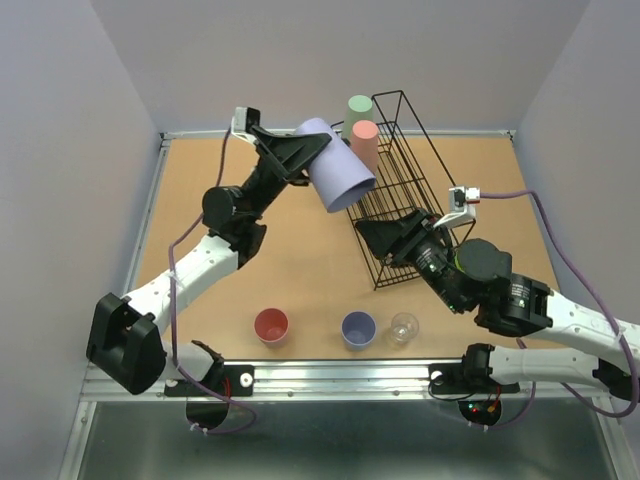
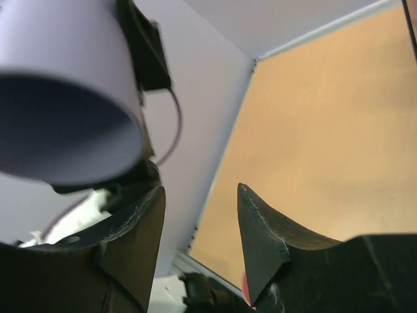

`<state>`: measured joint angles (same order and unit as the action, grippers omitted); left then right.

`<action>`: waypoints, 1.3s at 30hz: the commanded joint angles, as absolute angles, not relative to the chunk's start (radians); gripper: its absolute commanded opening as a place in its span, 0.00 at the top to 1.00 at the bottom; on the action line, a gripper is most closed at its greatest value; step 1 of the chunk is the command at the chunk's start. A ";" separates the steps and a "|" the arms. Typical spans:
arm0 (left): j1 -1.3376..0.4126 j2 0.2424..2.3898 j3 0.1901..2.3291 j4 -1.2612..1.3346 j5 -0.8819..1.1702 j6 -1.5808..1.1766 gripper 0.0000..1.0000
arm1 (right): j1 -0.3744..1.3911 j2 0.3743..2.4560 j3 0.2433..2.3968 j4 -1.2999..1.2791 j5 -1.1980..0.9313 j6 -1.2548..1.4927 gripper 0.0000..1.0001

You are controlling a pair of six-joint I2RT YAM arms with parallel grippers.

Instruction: Load the cups into the dish rack

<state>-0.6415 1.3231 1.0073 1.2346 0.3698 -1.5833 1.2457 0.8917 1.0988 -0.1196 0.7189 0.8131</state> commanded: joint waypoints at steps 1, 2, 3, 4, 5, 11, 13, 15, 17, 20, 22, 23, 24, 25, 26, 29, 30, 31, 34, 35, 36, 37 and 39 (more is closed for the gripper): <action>-0.520 1.243 1.051 1.416 0.442 -1.556 1.00 | 1.256 0.835 1.126 -0.307 0.722 0.844 0.46; -0.500 1.243 1.057 1.392 0.487 -1.528 1.00 | 1.256 0.819 1.124 -0.340 0.724 0.853 0.46; -0.479 1.243 1.061 1.341 0.506 -1.511 1.00 | 1.256 0.813 1.126 -0.359 0.724 0.864 0.46; -0.451 1.247 1.072 1.315 0.518 -1.491 1.00 | 1.256 0.807 1.127 -0.400 0.724 0.888 0.46; -0.439 1.252 1.080 1.287 0.532 -1.474 1.00 | 1.256 0.802 1.127 -0.419 0.726 0.902 0.46; -0.430 1.342 1.180 1.174 0.646 -1.353 1.00 | 1.256 0.765 1.144 -0.472 0.779 0.922 0.45; -0.430 1.353 1.206 1.042 0.647 -1.208 1.00 | 1.256 0.767 1.167 -0.492 0.790 0.907 0.45; -0.431 1.367 1.250 0.903 0.647 -1.111 1.00 | 1.256 0.769 1.212 -0.560 0.813 0.919 0.45; -0.431 1.391 1.282 0.841 0.652 -0.986 1.00 | 1.256 0.765 1.255 -0.665 0.830 0.963 0.46; -0.451 1.404 1.266 0.784 0.615 -0.831 1.00 | 1.256 0.755 1.296 -0.805 0.844 1.018 0.48; -0.489 1.407 1.235 0.767 0.542 -0.749 1.00 | 1.256 0.750 1.311 -0.889 0.844 1.049 0.49; -0.506 1.408 1.230 0.761 0.520 -0.694 1.00 | 1.256 0.753 1.321 -0.914 0.844 1.057 0.49; -0.524 1.414 1.229 0.752 0.479 -0.601 1.00 | 1.256 0.756 1.342 -0.936 0.845 1.061 0.49; -0.543 1.428 1.220 0.752 0.460 -0.547 1.00 | 1.256 0.762 1.357 -0.980 0.847 1.063 0.49; -0.584 1.436 1.218 0.753 0.440 -0.501 1.00 | 1.256 0.771 1.374 -1.003 0.850 1.065 0.49; -0.635 1.482 1.219 0.776 0.384 -0.373 1.00 | 1.256 0.825 1.451 -1.069 0.865 1.052 0.49; -0.640 1.497 1.223 0.790 0.383 -0.368 1.00 | 1.255 0.833 1.451 -1.078 0.868 1.049 0.49; -0.644 1.528 1.224 0.805 0.385 -0.364 1.00 | 1.256 0.836 1.468 -1.095 0.868 1.046 0.49; -0.663 1.572 1.223 0.868 0.379 -0.316 1.00 | 1.256 0.819 1.463 -1.100 0.880 1.058 0.49; -0.669 1.597 1.218 0.883 0.370 -0.261 1.00 | 1.256 0.809 1.451 -1.098 0.882 1.075 0.49; -0.682 1.611 1.223 0.891 0.344 -0.238 1.00 | 1.256 0.799 1.445 -1.098 0.885 1.080 0.49; -0.686 1.640 1.236 0.899 0.342 -0.212 1.00 | 1.258 0.781 1.439 -1.098 0.887 1.088 0.49; -0.695 1.667 1.250 0.916 0.328 -0.157 1.00 | 1.256 0.770 1.430 -1.100 0.884 1.089 0.49</action>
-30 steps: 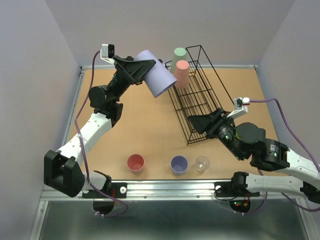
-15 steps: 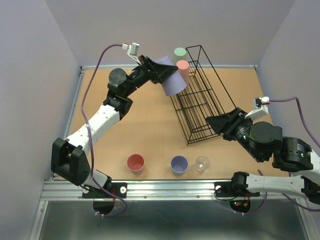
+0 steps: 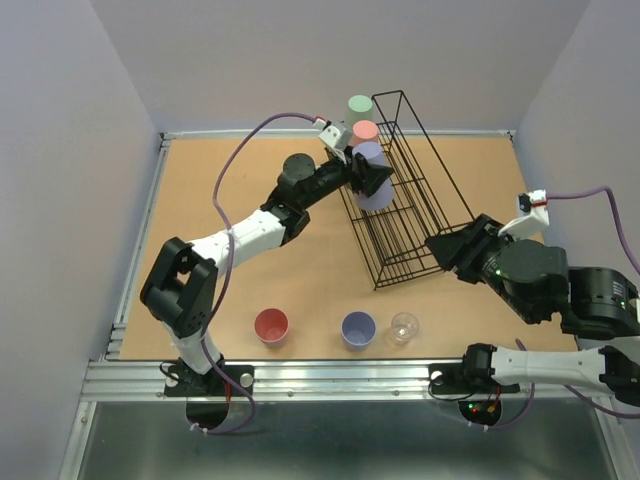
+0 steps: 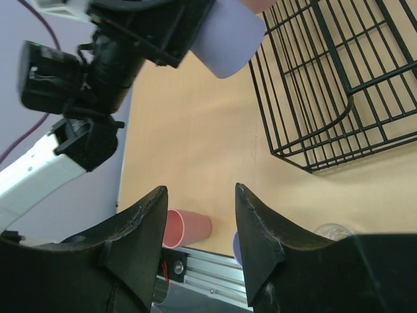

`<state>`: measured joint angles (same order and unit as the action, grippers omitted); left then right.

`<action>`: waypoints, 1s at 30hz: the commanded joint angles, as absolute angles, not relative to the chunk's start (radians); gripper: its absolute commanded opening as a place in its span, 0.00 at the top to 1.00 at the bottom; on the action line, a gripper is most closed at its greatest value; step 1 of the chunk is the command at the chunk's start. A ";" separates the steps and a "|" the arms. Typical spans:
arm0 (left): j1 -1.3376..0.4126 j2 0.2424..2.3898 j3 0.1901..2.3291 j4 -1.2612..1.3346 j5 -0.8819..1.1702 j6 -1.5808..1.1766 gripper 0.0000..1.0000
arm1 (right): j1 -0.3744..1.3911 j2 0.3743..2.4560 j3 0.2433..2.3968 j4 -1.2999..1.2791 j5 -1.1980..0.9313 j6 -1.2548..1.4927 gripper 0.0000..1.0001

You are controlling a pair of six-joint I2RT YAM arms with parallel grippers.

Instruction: Load the cups into the dish rack

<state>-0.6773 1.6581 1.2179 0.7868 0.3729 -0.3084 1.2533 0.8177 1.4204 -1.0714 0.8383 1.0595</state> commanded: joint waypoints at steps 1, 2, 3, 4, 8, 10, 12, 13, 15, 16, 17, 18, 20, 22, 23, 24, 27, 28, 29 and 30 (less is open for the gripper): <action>-0.704 1.692 1.262 0.919 0.321 -0.140 1.00 | 1.256 0.767 1.430 -1.107 0.882 1.091 0.49; -0.707 1.704 1.270 0.917 0.311 -0.102 1.00 | 1.256 0.773 1.430 -1.115 0.884 1.091 0.49; -0.710 1.716 1.278 0.917 0.298 -0.089 1.00 | 1.255 0.776 1.436 -1.120 0.884 1.088 0.49; -0.712 1.739 1.290 0.919 0.292 -0.080 1.00 | 1.256 0.781 1.439 -1.124 0.882 1.078 0.49; -0.710 1.778 1.281 0.982 0.272 -0.032 1.00 | 1.255 0.804 1.454 -1.131 0.896 1.063 0.49; -0.710 1.804 1.298 0.983 0.278 -0.011 1.00 | 1.256 0.799 1.454 -1.131 0.910 1.058 0.49; -0.710 1.822 1.311 0.985 0.285 -0.009 1.00 | 1.256 0.793 1.457 -1.131 0.919 1.054 0.48; -0.710 1.839 1.318 0.989 0.291 -0.009 1.00 | 1.256 0.779 1.454 -1.132 0.928 1.052 0.48; -0.710 1.867 1.342 1.003 0.285 -0.014 1.00 | 1.256 0.761 1.451 -1.132 0.945 1.049 0.48; -0.710 1.873 1.345 1.003 0.285 -0.012 1.00 | 1.256 0.755 1.450 -1.134 0.945 1.049 0.48; -0.710 1.878 1.350 1.005 0.285 -0.009 1.00 | 1.255 0.753 1.450 -1.135 0.949 1.049 0.48; -0.712 1.884 1.357 1.006 0.282 -0.009 1.00 | 1.256 0.752 1.448 -1.135 0.951 1.049 0.48; -0.710 1.897 1.373 1.000 0.282 -0.005 1.00 | 1.256 0.749 1.445 -1.137 0.957 1.051 0.48; -0.710 1.907 1.379 0.996 0.281 -0.005 1.00 | 1.256 0.750 1.445 -1.137 0.962 1.048 0.48; -0.710 1.910 1.381 0.993 0.278 0.027 1.00 | 1.256 0.755 1.445 -1.137 0.962 1.045 0.48; -0.710 1.913 1.379 0.991 0.273 0.034 1.00 | 1.256 0.755 1.445 -1.137 0.965 1.042 0.48; -0.710 1.914 1.362 0.994 0.246 0.060 1.00 | 1.256 0.762 1.440 -1.137 0.968 1.035 0.48; -0.710 1.914 1.358 0.996 0.236 0.066 1.00 | 1.256 0.762 1.439 -1.137 0.968 1.035 0.48; -0.712 1.913 1.348 0.997 0.227 0.067 1.00 | 1.256 0.761 1.436 -1.138 0.966 1.037 0.48; -0.710 1.914 1.345 0.997 0.204 0.072 1.00 | 1.256 0.758 1.434 -1.137 0.968 1.038 0.48</action>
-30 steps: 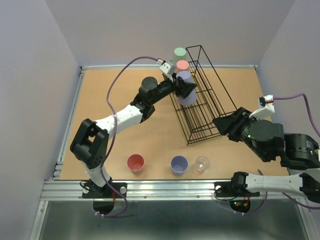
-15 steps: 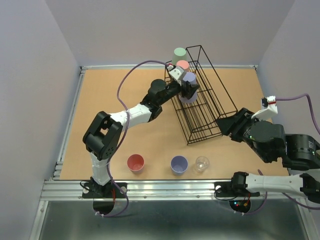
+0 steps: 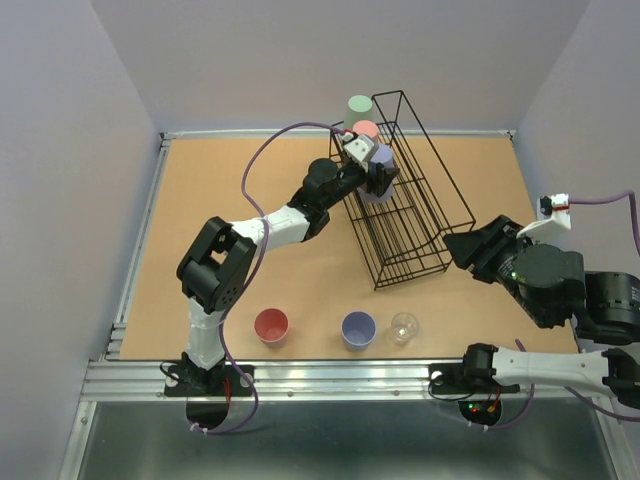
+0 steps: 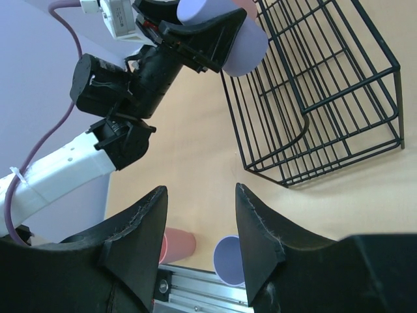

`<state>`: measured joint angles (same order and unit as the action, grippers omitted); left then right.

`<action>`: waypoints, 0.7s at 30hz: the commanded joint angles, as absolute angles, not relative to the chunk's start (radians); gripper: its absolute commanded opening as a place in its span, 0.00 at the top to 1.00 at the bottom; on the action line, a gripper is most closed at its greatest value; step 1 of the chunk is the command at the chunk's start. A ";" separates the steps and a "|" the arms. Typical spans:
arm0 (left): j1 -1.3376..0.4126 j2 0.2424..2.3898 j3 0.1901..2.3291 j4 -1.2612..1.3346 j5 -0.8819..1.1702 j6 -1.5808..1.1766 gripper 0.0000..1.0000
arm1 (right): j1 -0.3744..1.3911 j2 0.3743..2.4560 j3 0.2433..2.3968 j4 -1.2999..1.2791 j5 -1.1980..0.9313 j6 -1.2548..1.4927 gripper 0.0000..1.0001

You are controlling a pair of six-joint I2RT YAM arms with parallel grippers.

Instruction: Load the cups into the dish rack

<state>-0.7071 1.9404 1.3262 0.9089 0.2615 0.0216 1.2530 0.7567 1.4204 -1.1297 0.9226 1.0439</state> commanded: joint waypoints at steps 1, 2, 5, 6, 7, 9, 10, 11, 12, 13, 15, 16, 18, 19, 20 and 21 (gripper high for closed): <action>-0.710 1.916 1.344 0.994 0.192 0.074 1.00 | 1.256 0.756 1.430 -1.137 0.969 1.043 0.48; -0.710 1.917 1.342 0.994 0.180 0.075 1.00 | 1.256 0.753 1.427 -1.138 0.971 1.046 0.48; -0.710 1.922 1.344 0.988 0.152 0.074 1.00 | 1.256 0.749 1.425 -1.135 0.974 1.046 0.48; -0.709 1.922 1.344 0.982 0.146 0.074 1.00 | 1.256 0.749 1.427 -1.135 0.977 1.045 0.48; -0.709 1.925 1.348 0.979 0.141 0.075 1.00 | 1.256 0.750 1.428 -1.135 0.979 1.042 0.48; -0.709 1.928 1.350 0.967 0.118 0.074 0.88 | 1.256 0.752 1.430 -1.135 0.980 1.039 0.48; -0.710 1.931 1.351 0.962 0.115 0.075 0.85 | 1.256 0.750 1.430 -1.135 0.983 1.039 0.48; -0.709 1.936 1.353 0.956 0.115 0.086 0.83 | 1.256 0.752 1.428 -1.135 0.985 1.039 0.48; -0.709 1.936 1.354 0.948 0.110 0.089 0.79 | 1.256 0.752 1.427 -1.135 0.985 1.040 0.48; -0.709 1.937 1.356 0.940 0.109 0.086 0.75 | 1.256 0.749 1.425 -1.135 0.985 1.042 0.48; -0.710 1.937 1.361 0.928 0.095 0.087 0.61 | 1.256 0.747 1.422 -1.135 0.985 1.046 0.48; -0.709 1.936 1.361 0.920 0.092 0.087 0.54 | 1.256 0.749 1.419 -1.135 0.985 1.049 0.48; -0.709 1.933 1.359 0.913 0.083 0.089 0.45 | 1.256 0.744 1.414 -1.135 0.985 1.052 0.48; -0.709 1.931 1.358 0.910 0.083 0.089 0.43 | 1.256 0.744 1.411 -1.135 0.985 1.054 0.48; -0.709 1.928 1.355 0.905 0.081 0.092 0.36 | 1.256 0.742 1.411 -1.135 0.986 1.054 0.48; -0.709 1.927 1.355 0.904 0.084 0.092 0.35 | 1.256 0.739 1.410 -1.135 0.988 1.057 0.48</action>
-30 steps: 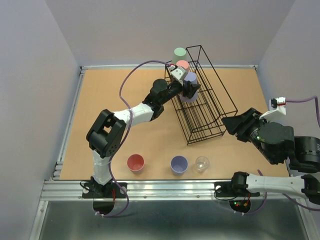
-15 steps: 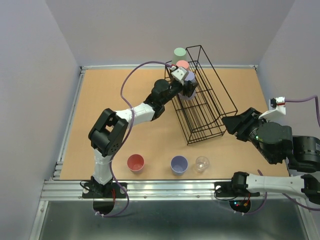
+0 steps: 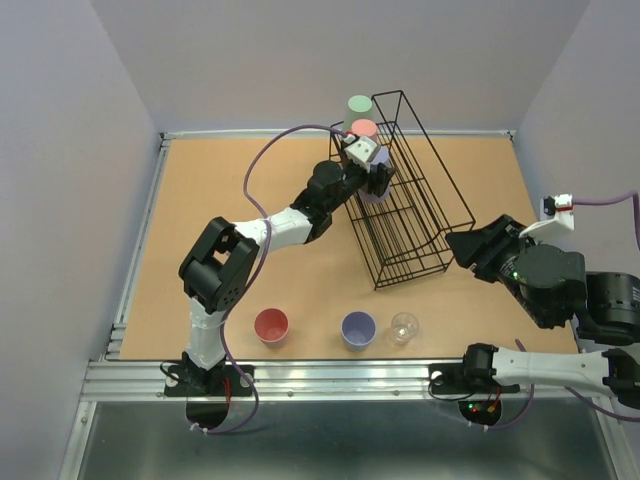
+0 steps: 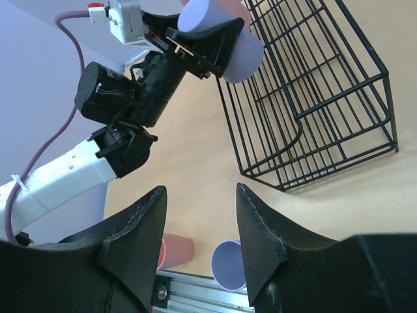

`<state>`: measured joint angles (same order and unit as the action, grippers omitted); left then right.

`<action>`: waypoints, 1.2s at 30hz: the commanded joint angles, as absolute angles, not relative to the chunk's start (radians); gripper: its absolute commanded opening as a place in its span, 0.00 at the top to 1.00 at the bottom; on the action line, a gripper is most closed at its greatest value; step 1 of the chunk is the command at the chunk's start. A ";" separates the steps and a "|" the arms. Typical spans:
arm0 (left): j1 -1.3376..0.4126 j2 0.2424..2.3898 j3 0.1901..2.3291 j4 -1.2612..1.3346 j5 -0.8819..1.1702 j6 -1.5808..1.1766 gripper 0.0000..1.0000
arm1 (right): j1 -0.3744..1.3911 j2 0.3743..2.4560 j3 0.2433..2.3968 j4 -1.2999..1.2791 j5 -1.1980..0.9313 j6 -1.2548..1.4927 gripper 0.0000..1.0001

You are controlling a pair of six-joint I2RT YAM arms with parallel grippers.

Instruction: Load the cups into the dish rack

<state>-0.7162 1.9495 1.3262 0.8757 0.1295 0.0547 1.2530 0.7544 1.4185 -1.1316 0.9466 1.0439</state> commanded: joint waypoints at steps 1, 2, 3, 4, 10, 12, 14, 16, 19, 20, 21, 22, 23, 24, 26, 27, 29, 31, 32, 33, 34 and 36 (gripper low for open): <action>-0.710 1.921 1.351 0.900 0.089 0.103 0.33 | 1.256 0.739 1.407 -1.134 0.988 1.058 0.48; -0.709 1.918 1.347 0.900 0.090 0.104 0.31 | 1.256 0.736 1.405 -1.134 0.986 1.058 0.48; -0.709 1.914 1.344 0.897 0.086 0.104 0.29 | 1.256 0.735 1.405 -1.134 0.988 1.058 0.48; -0.709 1.913 1.344 0.894 0.084 0.103 0.26 | 1.256 0.736 1.404 -1.134 0.988 1.060 0.48; -0.710 1.884 1.324 0.874 0.072 0.103 0.01 | 1.256 0.730 1.396 -1.129 0.979 1.060 0.48; -0.709 1.876 1.319 0.871 0.066 0.101 0.01 | 1.256 0.729 1.391 -1.129 0.977 1.062 0.48; -0.709 1.864 1.307 0.870 0.064 0.100 0.01 | 1.256 0.724 1.387 -1.127 0.974 1.065 0.48; -0.709 1.855 1.302 0.867 0.066 0.101 0.01 | 1.256 0.723 1.385 -1.126 0.969 1.065 0.48; -0.709 1.833 1.284 0.865 0.071 0.098 0.01 | 1.256 0.723 1.382 -1.124 0.962 1.065 0.48; -0.709 1.829 1.281 0.865 0.071 0.095 0.01 | 1.256 0.723 1.382 -1.123 0.962 1.065 0.48; -0.710 1.822 1.276 0.865 0.071 0.095 0.01 | 1.256 0.721 1.381 -1.123 0.959 1.065 0.48; -0.710 1.819 1.272 0.864 0.072 0.092 0.02 | 1.256 0.721 1.379 -1.123 0.959 1.063 0.48; -0.710 1.807 1.261 0.864 0.072 0.091 0.02 | 1.256 0.719 1.379 -1.121 0.954 1.063 0.48; -0.710 1.802 1.258 0.864 0.074 0.089 0.02 | 1.256 0.719 1.379 -1.121 0.953 1.065 0.48; -0.713 1.784 1.241 0.864 0.077 0.080 0.02 | 1.256 0.718 1.376 -1.120 0.943 1.065 0.48; -0.713 1.776 1.235 0.862 0.075 0.080 0.02 | 1.256 0.715 1.374 -1.120 0.942 1.063 0.48; -0.718 1.757 1.218 0.862 0.074 0.083 0.02 | 1.256 0.712 1.371 -1.118 0.933 1.066 0.48; -0.724 1.738 1.206 0.854 0.069 0.095 0.02 | 1.256 0.707 1.365 -1.115 0.920 1.066 0.48; -0.727 1.732 1.200 0.853 0.066 0.097 0.02 | 1.256 0.706 1.362 -1.115 0.917 1.068 0.48; -0.729 1.724 1.195 0.850 0.064 0.098 0.02 | 1.256 0.706 1.361 -1.115 0.913 1.068 0.48; -0.730 1.720 1.190 0.847 0.058 0.098 0.02 | 1.256 0.706 1.359 -1.115 0.910 1.071 0.48; -0.736 1.700 1.177 0.842 0.052 0.100 0.02 | 1.256 0.700 1.355 -1.115 0.902 1.071 0.48</action>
